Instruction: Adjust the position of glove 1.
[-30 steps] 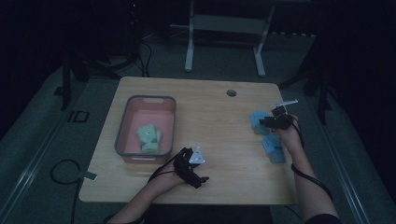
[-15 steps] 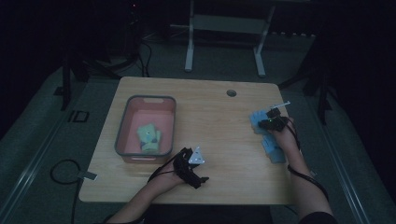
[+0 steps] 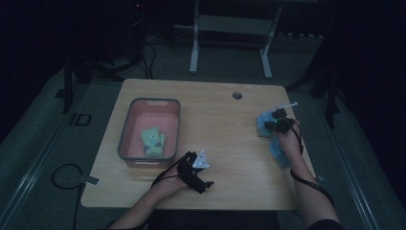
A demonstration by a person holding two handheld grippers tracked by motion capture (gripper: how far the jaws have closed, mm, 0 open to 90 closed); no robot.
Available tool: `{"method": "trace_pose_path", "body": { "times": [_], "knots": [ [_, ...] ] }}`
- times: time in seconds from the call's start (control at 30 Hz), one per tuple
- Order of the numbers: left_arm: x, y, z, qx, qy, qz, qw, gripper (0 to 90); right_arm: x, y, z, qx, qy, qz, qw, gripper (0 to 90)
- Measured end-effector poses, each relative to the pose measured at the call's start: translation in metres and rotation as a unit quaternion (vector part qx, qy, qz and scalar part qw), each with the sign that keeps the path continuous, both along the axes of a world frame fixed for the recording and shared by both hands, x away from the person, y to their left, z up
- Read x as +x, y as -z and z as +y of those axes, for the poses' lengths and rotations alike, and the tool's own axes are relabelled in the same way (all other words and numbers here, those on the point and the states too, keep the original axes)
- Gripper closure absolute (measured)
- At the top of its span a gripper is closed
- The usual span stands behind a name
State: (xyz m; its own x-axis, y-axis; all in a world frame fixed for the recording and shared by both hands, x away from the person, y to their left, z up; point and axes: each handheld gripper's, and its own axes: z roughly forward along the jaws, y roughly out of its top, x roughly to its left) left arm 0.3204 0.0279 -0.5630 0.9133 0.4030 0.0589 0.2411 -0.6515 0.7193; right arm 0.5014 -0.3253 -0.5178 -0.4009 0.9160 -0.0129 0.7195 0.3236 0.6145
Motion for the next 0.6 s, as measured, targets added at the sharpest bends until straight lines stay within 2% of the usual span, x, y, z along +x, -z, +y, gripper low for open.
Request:
{"method": "trace_pose_path", "body": {
  "times": [0.1, 0.17, 0.33, 0.4, 0.47, 0.6],
  "knots": [
    [0.0, 0.0, 0.0, 0.003, 0.001, 0.0, 1.0, 5.8, -0.009, -0.013, 0.007, 0.015, -0.009, -0.01, 0.9998, 87.2],
    [-0.001, 0.0, -0.001, 0.004, 0.002, 0.0, 1.0, 5.8, -0.016, -0.022, 0.013, 0.035, -0.018, -0.013, 0.9991, 87.1],
    [-0.001, 0.001, -0.001, 0.004, 0.002, -0.001, 1.0, 5.8, -0.043, -0.039, 0.032, 0.059, -0.045, -0.026, 0.9969, 87.1],
    [-0.001, 0.001, -0.001, 0.007, 0.003, -0.002, 1.0, 5.8, -0.055, -0.043, 0.041, 0.071, -0.06, -0.031, 0.9952, 87.1],
    [-0.001, 0.0, 0.0, 0.004, 0.004, 0.0, 1.0, 5.8, -0.068, -0.045, 0.051, 0.07, -0.068, -0.039, 0.9944, 87.1],
    [-0.001, 0.001, 0.0, 0.006, 0.004, -0.003, 1.0, 5.8, -0.091, -0.049, 0.068, 0.092, -0.091, -0.044, 0.9906, 87.0]
  ]
}}
